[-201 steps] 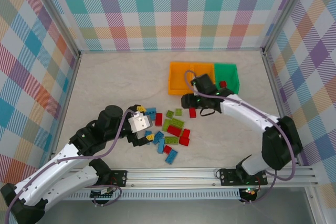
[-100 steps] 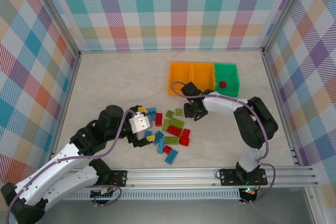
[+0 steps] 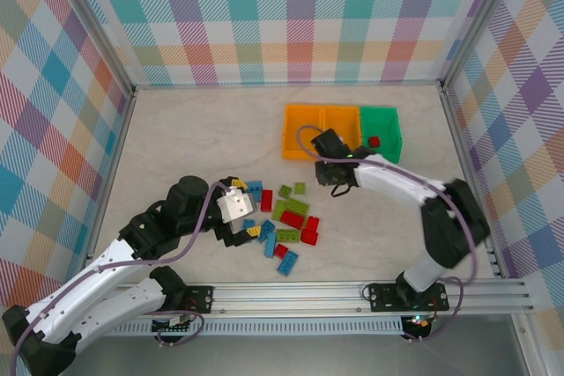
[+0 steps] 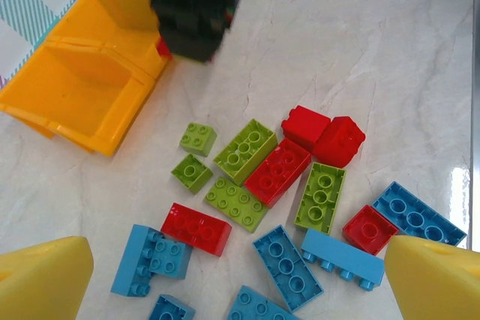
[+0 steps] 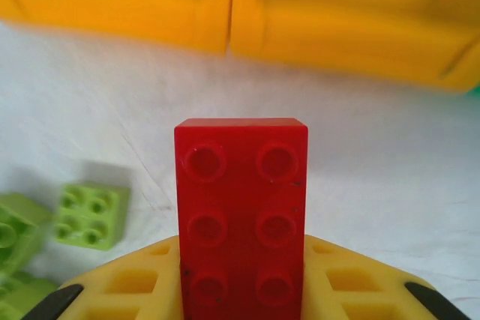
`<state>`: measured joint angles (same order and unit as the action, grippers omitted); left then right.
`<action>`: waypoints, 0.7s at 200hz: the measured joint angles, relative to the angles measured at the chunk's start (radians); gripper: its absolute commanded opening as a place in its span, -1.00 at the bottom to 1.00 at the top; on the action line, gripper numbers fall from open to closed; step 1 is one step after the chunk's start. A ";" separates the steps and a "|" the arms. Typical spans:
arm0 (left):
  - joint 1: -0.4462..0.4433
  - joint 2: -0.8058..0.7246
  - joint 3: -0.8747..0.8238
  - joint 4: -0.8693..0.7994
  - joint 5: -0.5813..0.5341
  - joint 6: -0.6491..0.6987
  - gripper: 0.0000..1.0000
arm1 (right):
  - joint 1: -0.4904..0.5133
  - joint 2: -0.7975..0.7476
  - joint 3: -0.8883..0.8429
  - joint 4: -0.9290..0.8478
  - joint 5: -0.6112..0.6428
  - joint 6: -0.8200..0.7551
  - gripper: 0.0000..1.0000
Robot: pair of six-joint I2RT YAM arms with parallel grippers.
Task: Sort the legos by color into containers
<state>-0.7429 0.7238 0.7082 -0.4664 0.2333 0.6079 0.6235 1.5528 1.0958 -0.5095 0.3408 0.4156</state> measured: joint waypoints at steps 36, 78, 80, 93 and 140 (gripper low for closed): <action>0.000 0.018 0.000 0.002 -0.018 -0.025 1.00 | -0.232 -0.156 0.030 0.064 0.008 -0.045 -0.58; 0.000 0.023 0.000 0.002 -0.030 -0.043 1.00 | -0.443 0.080 0.183 0.088 -0.010 -0.105 -0.60; 0.000 0.023 0.000 0.002 -0.030 -0.043 1.00 | -0.446 0.092 0.191 0.087 -0.013 -0.106 -0.60; 0.000 0.023 0.000 0.002 -0.036 -0.044 1.00 | -0.469 0.198 0.253 0.081 -0.028 -0.114 -0.57; 0.000 0.023 0.000 0.003 -0.049 -0.052 1.00 | -0.488 0.379 0.356 0.024 -0.062 -0.117 -0.25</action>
<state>-0.7425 0.7471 0.7086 -0.4637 0.1841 0.5560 0.1356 1.9320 1.4513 -0.4854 0.2790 0.2981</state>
